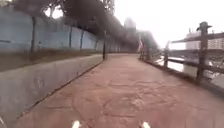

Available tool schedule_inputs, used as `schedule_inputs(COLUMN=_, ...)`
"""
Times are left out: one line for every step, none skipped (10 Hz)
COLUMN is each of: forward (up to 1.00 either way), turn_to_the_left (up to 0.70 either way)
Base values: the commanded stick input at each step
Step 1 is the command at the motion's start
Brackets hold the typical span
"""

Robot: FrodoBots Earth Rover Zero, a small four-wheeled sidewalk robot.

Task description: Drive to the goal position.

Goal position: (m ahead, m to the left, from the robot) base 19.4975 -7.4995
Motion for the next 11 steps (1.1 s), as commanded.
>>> schedule_inputs(forward=0.70, turn_to_the_left=0.00)
schedule_inputs(forward=0.70, turn_to_the_left=0.00)
schedule_inputs(forward=0.70, turn_to_the_left=0.00)
schedule_inputs(forward=0.70, turn_to_the_left=0.00)
schedule_inputs(forward=0.70, turn_to_the_left=0.00)
schedule_inputs(forward=0.70, turn_to_the_left=0.00)
schedule_inputs(forward=0.70, turn_to_the_left=0.00)
schedule_inputs(forward=0.70, turn_to_the_left=0.00)
schedule_inputs(forward=0.70, turn_to_the_left=0.00)
schedule_inputs(forward=0.70, turn_to_the_left=0.00)
schedule_inputs(forward=0.70, turn_to_the_left=-0.04)
